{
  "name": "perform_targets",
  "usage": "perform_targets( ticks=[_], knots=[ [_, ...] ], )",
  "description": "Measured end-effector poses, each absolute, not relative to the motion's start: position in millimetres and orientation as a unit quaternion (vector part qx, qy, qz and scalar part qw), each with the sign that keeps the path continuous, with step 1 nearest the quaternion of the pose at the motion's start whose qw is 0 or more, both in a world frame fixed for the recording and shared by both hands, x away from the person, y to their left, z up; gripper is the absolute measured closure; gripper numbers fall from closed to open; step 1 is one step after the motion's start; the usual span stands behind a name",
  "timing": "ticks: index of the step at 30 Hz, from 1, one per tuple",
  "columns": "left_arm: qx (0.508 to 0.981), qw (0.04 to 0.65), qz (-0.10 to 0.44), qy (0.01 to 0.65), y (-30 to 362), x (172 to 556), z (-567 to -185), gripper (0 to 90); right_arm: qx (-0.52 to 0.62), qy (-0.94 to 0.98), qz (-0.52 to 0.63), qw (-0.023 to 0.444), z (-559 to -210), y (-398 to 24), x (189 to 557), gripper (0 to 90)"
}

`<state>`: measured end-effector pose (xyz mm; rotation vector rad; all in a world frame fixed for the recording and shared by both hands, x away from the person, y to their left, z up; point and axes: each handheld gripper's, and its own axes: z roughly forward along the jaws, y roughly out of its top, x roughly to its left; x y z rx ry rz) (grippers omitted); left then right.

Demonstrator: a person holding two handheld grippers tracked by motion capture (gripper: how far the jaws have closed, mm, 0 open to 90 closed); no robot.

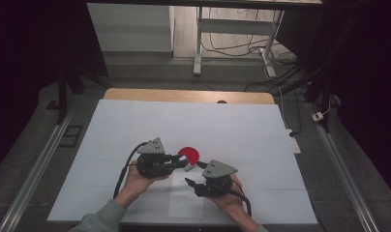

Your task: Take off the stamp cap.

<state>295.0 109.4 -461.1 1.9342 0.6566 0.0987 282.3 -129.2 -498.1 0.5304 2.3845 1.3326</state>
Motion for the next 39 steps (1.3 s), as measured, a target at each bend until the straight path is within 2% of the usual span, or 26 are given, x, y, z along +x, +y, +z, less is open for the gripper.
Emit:
perform_targets(
  ticks=[14,39],
  knots=[
    [0.807,0.519,0.041,0.279,105.3,294.2,-465.8,75.6,0.190,0.842,0.471,0.180,-498.5,-122.7,280.5,39.3],
    [0.801,0.522,0.045,0.290,104.6,294.5,-467.9,75.7,0.189,0.837,0.468,0.212,-497.9,-117.5,276.5,49.5]
  ],
)
